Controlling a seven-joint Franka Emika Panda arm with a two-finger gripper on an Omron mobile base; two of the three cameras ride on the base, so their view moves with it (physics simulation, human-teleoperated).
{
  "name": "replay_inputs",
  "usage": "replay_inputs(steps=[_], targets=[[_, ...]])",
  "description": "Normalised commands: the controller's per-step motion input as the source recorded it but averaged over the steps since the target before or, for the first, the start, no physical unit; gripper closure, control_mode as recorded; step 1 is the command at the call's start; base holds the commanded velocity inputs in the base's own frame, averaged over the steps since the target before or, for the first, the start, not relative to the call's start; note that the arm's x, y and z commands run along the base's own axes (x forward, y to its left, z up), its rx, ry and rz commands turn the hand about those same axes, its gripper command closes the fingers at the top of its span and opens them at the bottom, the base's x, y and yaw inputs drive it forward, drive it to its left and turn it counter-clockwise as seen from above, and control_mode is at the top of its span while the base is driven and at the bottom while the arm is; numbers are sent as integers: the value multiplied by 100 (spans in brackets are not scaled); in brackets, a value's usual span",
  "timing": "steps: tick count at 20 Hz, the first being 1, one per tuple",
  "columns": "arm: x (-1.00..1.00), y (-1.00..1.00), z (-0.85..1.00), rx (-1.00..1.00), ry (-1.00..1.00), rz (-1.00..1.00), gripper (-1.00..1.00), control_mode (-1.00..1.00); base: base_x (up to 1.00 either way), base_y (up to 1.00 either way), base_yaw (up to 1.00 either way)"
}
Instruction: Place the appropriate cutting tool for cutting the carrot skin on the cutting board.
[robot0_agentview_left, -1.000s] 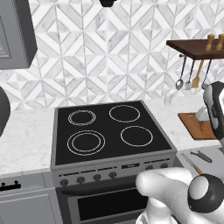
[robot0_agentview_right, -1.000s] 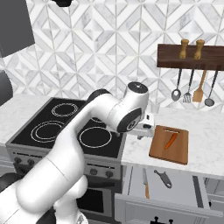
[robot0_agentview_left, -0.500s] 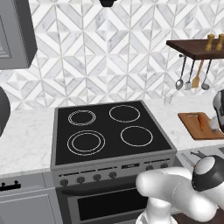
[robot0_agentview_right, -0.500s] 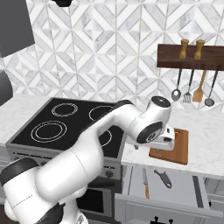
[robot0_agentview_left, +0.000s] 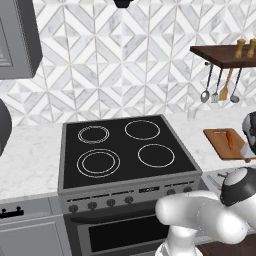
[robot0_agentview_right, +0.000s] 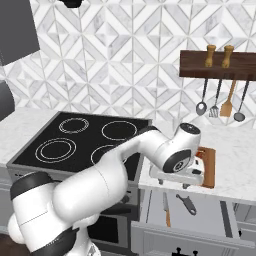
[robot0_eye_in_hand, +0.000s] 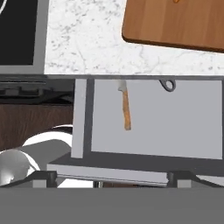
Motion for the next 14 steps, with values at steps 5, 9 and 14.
replay_inputs(steps=[5,9,14], targets=[[-44,0,-72,-7,0,-5,-100,-100,0,0,0],[0,-1,-75,-5,11,-4,-100,-100,0,0,0],[-4,-6,-44,-2,4,0,-100,-100,0,0,0]])
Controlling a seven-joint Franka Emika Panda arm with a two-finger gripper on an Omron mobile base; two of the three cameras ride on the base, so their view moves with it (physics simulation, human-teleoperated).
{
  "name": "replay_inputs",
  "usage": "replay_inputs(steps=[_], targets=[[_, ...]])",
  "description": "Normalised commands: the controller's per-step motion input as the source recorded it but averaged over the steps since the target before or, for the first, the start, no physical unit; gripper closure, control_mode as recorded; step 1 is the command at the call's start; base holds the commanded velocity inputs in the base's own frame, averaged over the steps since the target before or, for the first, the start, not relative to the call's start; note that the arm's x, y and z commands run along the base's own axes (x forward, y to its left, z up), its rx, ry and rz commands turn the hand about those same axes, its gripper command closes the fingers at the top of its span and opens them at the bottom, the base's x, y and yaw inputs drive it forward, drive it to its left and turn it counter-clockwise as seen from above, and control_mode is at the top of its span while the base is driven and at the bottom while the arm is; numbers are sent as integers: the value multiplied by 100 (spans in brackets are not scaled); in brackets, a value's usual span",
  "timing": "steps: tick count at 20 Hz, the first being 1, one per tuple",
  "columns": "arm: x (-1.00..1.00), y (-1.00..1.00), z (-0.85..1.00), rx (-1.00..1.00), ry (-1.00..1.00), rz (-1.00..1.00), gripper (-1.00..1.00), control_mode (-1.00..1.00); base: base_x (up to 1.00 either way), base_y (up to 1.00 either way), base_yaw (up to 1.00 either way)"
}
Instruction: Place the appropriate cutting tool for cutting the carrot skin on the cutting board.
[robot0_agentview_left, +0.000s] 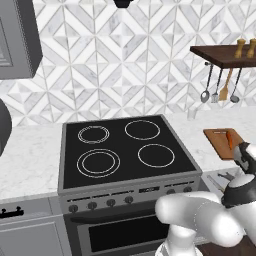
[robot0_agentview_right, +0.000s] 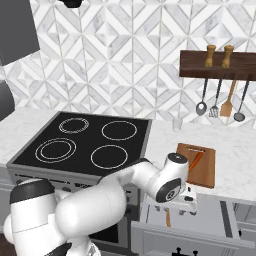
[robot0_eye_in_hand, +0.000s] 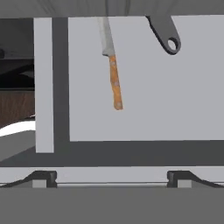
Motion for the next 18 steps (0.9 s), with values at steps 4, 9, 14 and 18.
replay_inputs(steps=[4,9,14,18], targets=[[-28,-15,-38,0,0,0,-100,-100,0,0,0],[-3,0,-38,0,4,2,-100,-100,0,0,0],[0,0,-18,0,0,6,-100,-100,0,0,0],[0,-3,-21,-2,0,8,-100,-100,0,0,0]])
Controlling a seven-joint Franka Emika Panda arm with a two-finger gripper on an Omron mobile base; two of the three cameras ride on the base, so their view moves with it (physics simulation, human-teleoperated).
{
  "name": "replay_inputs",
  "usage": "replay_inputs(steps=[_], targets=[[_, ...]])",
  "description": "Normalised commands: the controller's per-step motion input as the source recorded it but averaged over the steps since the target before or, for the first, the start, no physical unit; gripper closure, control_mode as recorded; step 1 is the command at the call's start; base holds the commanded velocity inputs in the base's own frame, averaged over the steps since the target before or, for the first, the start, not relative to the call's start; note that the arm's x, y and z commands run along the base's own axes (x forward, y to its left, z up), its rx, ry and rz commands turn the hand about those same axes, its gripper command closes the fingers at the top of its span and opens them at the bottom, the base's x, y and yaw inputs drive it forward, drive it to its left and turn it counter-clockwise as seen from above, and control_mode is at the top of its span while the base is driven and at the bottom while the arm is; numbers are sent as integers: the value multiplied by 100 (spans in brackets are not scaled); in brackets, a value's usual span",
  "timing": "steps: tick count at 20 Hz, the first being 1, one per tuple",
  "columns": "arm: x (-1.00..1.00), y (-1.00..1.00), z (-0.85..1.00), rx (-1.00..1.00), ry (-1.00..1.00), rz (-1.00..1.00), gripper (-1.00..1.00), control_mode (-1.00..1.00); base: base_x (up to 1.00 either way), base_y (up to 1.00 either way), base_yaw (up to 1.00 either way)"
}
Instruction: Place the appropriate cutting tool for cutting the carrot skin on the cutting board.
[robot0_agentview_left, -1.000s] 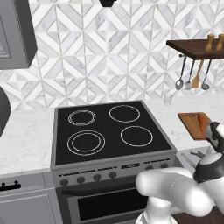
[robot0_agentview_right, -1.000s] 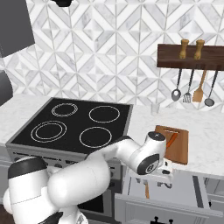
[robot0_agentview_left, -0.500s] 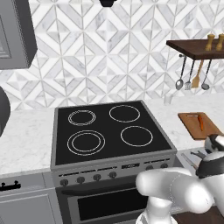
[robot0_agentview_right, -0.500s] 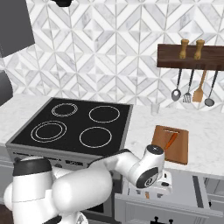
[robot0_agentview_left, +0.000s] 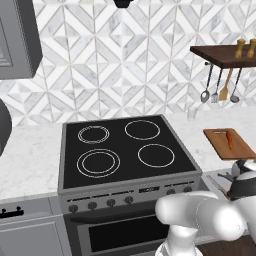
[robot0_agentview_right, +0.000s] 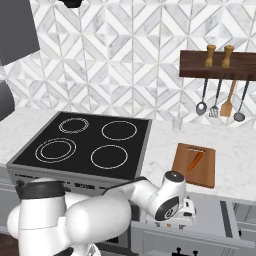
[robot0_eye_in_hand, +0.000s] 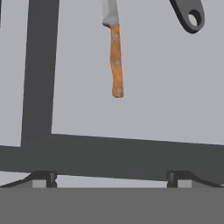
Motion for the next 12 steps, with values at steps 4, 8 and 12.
replay_inputs(steps=[4,8,12], targets=[[0,0,-15,-3,0,9,-100,-100,0,0,0],[0,0,-1,0,0,9,-100,-100,0,0,0],[0,0,-5,0,0,8,-100,-100,0,0,0]])
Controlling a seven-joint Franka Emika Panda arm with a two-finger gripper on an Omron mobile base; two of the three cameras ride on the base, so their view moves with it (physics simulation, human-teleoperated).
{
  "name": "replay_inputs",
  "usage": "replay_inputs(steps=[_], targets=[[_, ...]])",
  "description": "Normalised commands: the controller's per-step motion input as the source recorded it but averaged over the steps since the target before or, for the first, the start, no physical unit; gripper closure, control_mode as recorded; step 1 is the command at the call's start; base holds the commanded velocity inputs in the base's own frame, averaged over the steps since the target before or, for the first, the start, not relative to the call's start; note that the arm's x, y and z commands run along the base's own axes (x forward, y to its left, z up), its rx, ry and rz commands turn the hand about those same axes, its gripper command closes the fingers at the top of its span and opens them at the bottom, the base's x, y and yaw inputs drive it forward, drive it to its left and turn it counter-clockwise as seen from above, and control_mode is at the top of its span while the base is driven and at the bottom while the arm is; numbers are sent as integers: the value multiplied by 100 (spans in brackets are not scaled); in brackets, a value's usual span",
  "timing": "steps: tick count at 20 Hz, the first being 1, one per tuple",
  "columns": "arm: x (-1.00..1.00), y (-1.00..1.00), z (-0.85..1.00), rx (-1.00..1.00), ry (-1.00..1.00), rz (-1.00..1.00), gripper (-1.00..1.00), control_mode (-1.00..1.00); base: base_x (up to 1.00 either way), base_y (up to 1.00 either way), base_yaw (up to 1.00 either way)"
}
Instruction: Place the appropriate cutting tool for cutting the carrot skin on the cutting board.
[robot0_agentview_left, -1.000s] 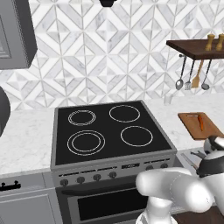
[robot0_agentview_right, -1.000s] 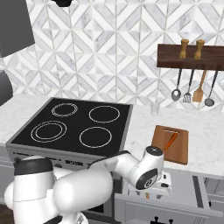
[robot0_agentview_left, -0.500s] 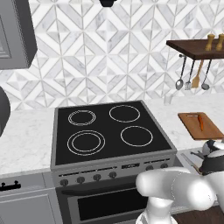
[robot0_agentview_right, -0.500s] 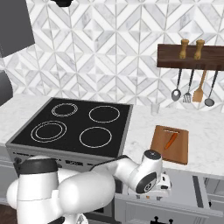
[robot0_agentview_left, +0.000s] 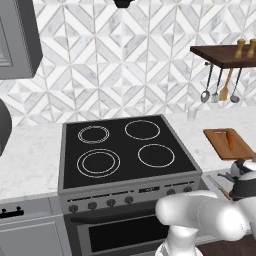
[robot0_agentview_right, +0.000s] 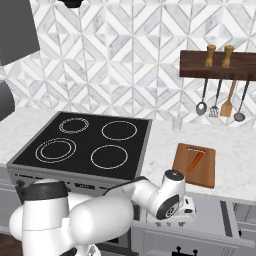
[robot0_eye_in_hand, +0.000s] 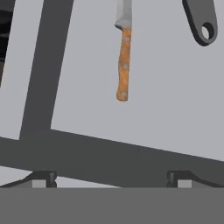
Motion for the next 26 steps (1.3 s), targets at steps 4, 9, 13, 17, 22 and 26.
replay_inputs(steps=[4,9,13,17,22,26], targets=[[0,0,-1,0,0,7,-100,-100,0,0,0],[5,-1,0,1,0,1,-100,-100,0,0,0],[3,0,0,3,0,0,-100,-100,0,0,0],[12,0,0,6,0,0,-100,-100,0,0,0],[21,0,0,4,-4,0,-100,-100,0,0,0],[0,-3,-3,5,-1,0,-100,-100,0,0,0]])
